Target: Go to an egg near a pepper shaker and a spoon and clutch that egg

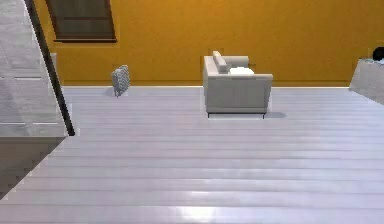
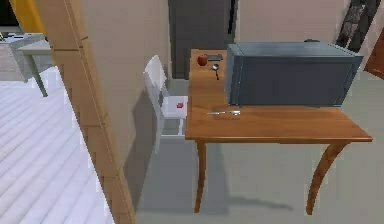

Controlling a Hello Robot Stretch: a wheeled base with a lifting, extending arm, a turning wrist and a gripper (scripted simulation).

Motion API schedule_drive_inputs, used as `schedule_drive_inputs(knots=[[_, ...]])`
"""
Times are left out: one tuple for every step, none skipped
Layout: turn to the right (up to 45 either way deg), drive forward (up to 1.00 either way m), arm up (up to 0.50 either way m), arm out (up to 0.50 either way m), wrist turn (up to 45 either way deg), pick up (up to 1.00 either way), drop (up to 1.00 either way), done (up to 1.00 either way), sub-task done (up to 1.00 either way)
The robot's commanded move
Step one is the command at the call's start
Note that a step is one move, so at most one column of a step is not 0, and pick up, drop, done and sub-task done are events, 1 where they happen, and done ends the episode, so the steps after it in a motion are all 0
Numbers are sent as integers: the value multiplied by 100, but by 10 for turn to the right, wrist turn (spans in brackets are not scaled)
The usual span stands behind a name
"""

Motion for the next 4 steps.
schedule_drive_inputs(knots=[[0, 15, 0, 0, 0, 0, 0, 0, 0], [-450, 0, 0, 0, 0, 0, 0, 0, 0], [-390, 0, 0, 0, 0, 0, 0, 0, 0], [0, 55, 0, 0, 0, 0, 0, 0, 0]])
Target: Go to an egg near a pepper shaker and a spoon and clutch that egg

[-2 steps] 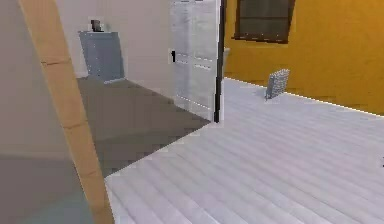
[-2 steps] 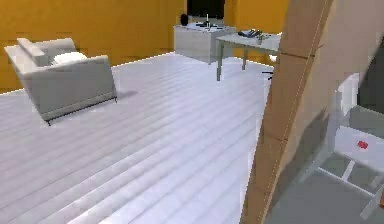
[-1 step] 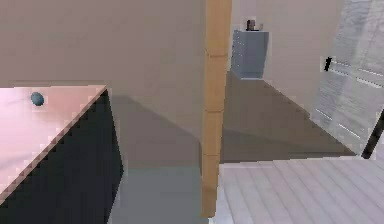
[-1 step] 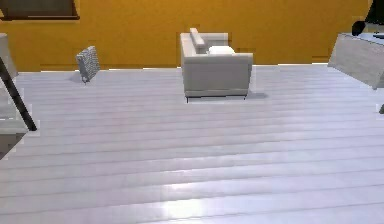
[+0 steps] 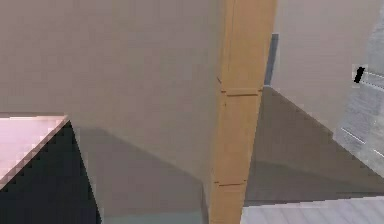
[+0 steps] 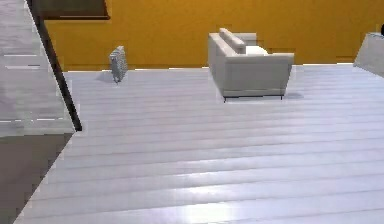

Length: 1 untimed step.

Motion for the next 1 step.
schedule_drive_inputs(knots=[[-330, 0, 0, 0, 0, 0, 0, 0, 0]])
